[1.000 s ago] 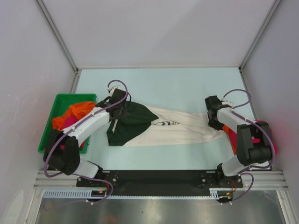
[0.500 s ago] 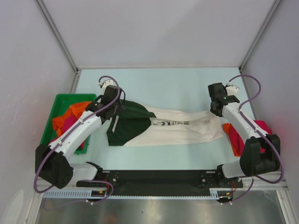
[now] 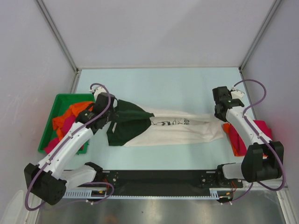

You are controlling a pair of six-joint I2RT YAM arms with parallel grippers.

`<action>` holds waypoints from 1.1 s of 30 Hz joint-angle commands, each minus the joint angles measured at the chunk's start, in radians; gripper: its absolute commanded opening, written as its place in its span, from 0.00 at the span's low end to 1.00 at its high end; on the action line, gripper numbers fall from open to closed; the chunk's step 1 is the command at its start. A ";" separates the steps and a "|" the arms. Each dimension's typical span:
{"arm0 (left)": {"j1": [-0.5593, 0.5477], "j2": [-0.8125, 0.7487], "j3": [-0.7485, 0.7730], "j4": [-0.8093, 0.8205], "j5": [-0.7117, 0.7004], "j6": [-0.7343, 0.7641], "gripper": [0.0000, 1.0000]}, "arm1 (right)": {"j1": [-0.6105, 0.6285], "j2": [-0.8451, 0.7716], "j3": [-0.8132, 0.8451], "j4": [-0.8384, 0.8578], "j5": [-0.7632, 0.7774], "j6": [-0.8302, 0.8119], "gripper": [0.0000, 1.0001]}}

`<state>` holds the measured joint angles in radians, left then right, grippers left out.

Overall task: Fold and stack the t-shirts
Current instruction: Fold the other side of the tshirt into a rectangle

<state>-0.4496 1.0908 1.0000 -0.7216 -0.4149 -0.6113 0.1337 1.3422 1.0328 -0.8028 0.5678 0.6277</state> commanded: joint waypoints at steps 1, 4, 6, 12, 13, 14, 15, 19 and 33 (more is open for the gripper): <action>-0.004 -0.055 -0.046 -0.053 -0.002 -0.036 0.00 | -0.005 -0.046 -0.028 -0.032 0.029 0.017 0.00; -0.004 -0.086 -0.058 -0.082 0.001 -0.045 0.00 | -0.003 -0.064 -0.056 -0.042 0.030 0.027 0.00; -0.006 -0.107 -0.066 -0.096 0.004 -0.048 0.00 | -0.003 -0.072 -0.080 -0.047 0.029 0.038 0.00; -0.008 -0.150 -0.116 -0.140 0.011 -0.067 0.00 | -0.002 -0.080 -0.112 -0.055 0.030 0.046 0.00; -0.008 -0.161 -0.124 -0.148 0.013 -0.071 0.00 | -0.002 -0.080 -0.114 -0.061 0.032 0.047 0.00; -0.008 -0.166 -0.141 -0.151 0.016 -0.071 0.00 | -0.002 -0.080 -0.117 -0.061 0.035 0.049 0.00; -0.008 -0.173 -0.149 -0.154 0.019 -0.074 0.00 | -0.003 -0.081 -0.119 -0.064 0.038 0.046 0.00; -0.026 -0.192 -0.169 -0.165 0.028 -0.087 0.00 | 0.000 -0.080 -0.131 -0.065 0.040 0.046 0.00; -0.024 -0.007 -0.201 -0.109 0.180 -0.139 0.00 | -0.022 0.041 -0.137 -0.062 0.004 0.052 0.00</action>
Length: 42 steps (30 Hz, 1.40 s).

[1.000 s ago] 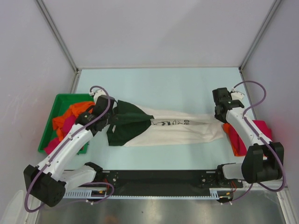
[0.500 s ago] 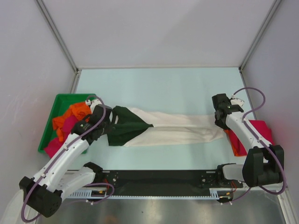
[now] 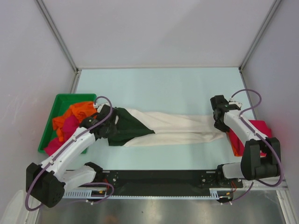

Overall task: Fold and stack the t-shirts
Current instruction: Fold the other side of the tshirt into a rectangle

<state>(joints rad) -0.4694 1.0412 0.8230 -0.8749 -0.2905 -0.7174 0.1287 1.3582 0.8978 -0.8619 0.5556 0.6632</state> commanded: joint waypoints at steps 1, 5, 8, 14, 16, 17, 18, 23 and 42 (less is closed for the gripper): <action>-0.006 0.054 -0.027 0.054 0.059 -0.034 0.00 | -0.018 0.031 -0.003 0.000 0.012 0.015 0.00; -0.003 0.106 -0.042 0.088 0.062 -0.043 0.00 | -0.038 0.042 -0.014 0.015 -0.003 0.016 0.00; -0.002 0.140 -0.045 0.114 0.070 -0.050 0.00 | -0.055 0.047 -0.022 0.024 -0.014 0.012 0.00; 0.031 0.209 -0.064 0.172 0.100 -0.048 0.00 | -0.093 0.058 -0.036 0.044 -0.037 0.010 0.00; 0.041 0.226 -0.068 0.186 0.103 -0.040 0.00 | -0.098 0.071 -0.036 0.050 -0.046 0.013 0.00; 0.046 0.246 -0.070 0.194 0.105 -0.036 0.00 | -0.100 0.078 -0.037 0.054 -0.046 0.016 0.00; 0.052 0.253 -0.071 0.200 0.106 -0.033 0.00 | -0.101 0.088 -0.040 0.058 -0.052 0.018 0.00; 0.064 0.299 -0.078 0.226 0.106 -0.021 0.00 | -0.104 0.128 -0.051 0.078 -0.060 0.027 0.00; 0.072 0.114 0.189 0.169 0.016 0.036 0.77 | 0.034 -0.041 0.114 0.075 0.010 0.024 0.80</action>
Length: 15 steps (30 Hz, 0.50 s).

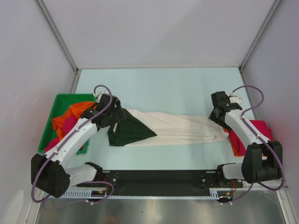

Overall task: Fold and stack the t-shirts
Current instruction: Fold the other side of the tshirt into a rectangle

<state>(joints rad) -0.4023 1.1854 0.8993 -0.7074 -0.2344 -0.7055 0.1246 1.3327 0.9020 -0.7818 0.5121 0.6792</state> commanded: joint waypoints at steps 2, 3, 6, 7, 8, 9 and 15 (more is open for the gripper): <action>0.005 -0.020 0.124 0.022 -0.036 0.028 0.78 | 0.070 -0.012 0.139 -0.005 0.057 0.008 0.82; 0.005 -0.012 0.125 0.034 -0.028 0.028 0.79 | 0.082 -0.009 0.144 0.002 0.057 0.006 0.83; 0.005 0.043 0.119 0.078 -0.003 0.028 0.78 | 0.118 0.002 0.143 0.027 0.034 0.002 0.84; 0.005 0.060 0.110 0.123 0.033 0.029 0.77 | 0.127 0.003 0.135 0.065 -0.010 -0.019 0.83; 0.005 0.071 0.098 0.155 0.052 0.032 0.75 | 0.133 0.003 0.123 0.079 -0.023 -0.018 0.80; 0.003 0.106 0.072 0.189 0.072 0.035 0.73 | 0.139 0.005 0.094 0.099 -0.036 -0.015 0.77; -0.018 0.273 0.058 0.312 0.127 0.038 0.65 | 0.179 0.020 0.009 0.243 -0.092 -0.026 0.29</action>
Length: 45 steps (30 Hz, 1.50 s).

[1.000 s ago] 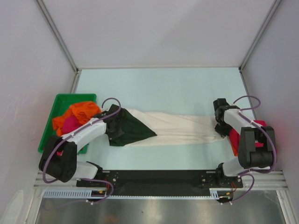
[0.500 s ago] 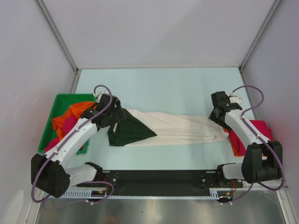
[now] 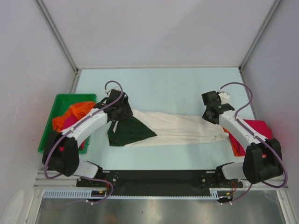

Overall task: Fold and stack the t-shirts
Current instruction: Fold the other side of the tshirt into a rectangle

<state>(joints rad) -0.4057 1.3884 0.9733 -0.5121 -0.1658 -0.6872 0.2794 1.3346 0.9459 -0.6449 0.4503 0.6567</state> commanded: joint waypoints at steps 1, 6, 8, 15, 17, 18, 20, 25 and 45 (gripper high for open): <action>-0.018 0.101 -0.018 0.141 0.061 0.020 0.64 | 0.026 0.027 -0.044 0.129 -0.030 -0.002 0.23; -0.035 0.153 -0.030 0.199 0.095 0.023 0.61 | 0.029 0.136 -0.050 0.166 -0.042 0.003 0.16; -0.042 0.175 -0.025 0.202 0.103 0.026 0.60 | 0.029 0.176 -0.058 0.185 -0.047 0.003 0.16; -0.044 0.277 0.010 0.149 0.115 0.026 0.57 | 0.029 0.310 -0.042 0.203 -0.068 0.021 0.16; -0.042 0.296 0.022 0.126 0.101 0.025 0.57 | 0.029 0.333 -0.032 0.192 -0.078 0.026 0.16; -0.041 0.313 0.036 0.098 0.091 0.022 0.57 | 0.029 0.343 -0.021 0.188 -0.079 0.026 0.16; -0.032 0.333 0.051 0.071 0.068 0.018 0.57 | 0.027 0.367 -0.015 0.189 -0.091 0.026 0.16; 0.042 0.403 0.096 0.020 0.089 0.009 0.56 | 0.024 0.409 0.022 0.182 -0.096 0.029 0.16; 0.200 0.595 0.424 -0.083 0.104 0.051 0.54 | -0.075 0.664 0.321 0.151 -0.140 0.003 0.14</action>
<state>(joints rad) -0.2375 1.9247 1.3098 -0.6086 0.0475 -0.6754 0.2272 1.8702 1.2144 -0.6384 0.3302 0.6502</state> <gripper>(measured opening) 0.548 0.141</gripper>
